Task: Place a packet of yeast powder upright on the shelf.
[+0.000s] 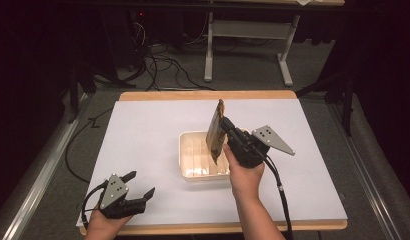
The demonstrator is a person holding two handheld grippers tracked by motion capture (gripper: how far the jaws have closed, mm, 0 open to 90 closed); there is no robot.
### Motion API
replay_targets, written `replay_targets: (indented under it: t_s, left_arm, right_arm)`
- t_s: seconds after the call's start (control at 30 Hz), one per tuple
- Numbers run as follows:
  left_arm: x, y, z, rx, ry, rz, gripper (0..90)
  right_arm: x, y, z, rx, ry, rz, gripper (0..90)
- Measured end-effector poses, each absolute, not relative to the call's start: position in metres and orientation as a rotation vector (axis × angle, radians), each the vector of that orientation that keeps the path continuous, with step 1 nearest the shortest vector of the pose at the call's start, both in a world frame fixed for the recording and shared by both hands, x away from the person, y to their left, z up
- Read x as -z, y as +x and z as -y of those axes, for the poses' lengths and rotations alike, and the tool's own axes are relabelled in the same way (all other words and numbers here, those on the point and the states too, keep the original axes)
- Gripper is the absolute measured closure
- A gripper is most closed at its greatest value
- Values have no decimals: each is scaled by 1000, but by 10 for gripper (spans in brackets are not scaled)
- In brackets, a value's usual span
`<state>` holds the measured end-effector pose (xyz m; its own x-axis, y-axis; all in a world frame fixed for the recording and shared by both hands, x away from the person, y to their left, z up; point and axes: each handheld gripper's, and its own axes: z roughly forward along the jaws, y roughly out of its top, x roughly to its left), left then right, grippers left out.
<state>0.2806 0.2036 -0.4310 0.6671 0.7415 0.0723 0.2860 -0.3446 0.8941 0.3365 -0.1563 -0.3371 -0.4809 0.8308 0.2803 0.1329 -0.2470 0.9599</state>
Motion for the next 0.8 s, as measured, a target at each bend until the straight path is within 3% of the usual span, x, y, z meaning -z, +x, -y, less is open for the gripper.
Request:
replay_targets:
  t_s: [0.8]
  left_arm:
    - [431,281,-205,-597,1916,-809,209]
  right_arm:
    - [349,343,148,-1759,1224,-1507,900]
